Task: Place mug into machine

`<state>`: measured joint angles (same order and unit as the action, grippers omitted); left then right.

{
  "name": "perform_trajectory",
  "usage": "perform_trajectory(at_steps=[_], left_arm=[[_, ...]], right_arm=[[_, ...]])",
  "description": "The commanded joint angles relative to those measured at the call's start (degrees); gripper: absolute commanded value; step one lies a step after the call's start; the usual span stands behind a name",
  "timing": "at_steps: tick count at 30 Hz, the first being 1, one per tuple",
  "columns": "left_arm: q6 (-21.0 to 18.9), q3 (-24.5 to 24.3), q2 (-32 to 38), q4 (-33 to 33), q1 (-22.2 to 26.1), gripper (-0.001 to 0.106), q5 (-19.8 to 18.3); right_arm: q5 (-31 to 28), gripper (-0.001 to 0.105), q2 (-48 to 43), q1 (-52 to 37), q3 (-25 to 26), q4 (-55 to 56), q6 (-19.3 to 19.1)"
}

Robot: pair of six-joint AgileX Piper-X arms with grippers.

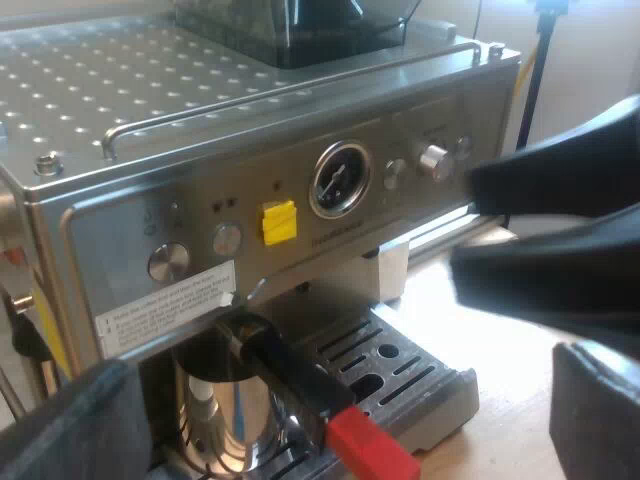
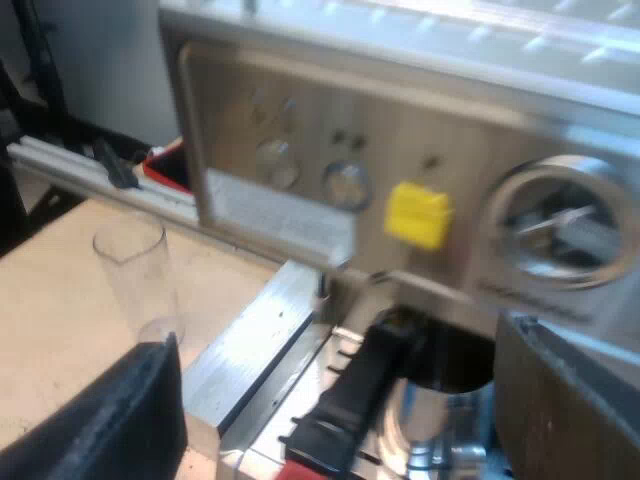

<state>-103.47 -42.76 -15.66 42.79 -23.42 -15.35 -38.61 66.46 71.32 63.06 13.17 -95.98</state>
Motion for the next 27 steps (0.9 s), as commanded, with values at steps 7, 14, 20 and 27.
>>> perform_trajectory(at_steps=[7, 14, 20, 27], left_arm=[[-1.47, -10.95, -13.16, 1.20, 2.33, 0.082, 4.32], [-1.50, -17.29, -20.73, 7.69, 13.72, 0.082, 2.80], [0.43, -17.28, -20.41, 9.06, 19.75, 0.082, 4.87], [3.30, -17.28, -18.09, 12.70, 20.09, 0.082, 16.39]], right_arm=[[8.09, 0.067, -11.08, -9.82, 0.66, 15.35, 1.14], [17.43, 0.067, -19.55, -27.91, 0.66, 28.60, 2.41], [27.20, 0.067, -24.88, -45.42, -1.24, 33.50, 2.41], [36.74, 0.067, -30.92, -61.60, -5.43, 35.97, 1.65]])
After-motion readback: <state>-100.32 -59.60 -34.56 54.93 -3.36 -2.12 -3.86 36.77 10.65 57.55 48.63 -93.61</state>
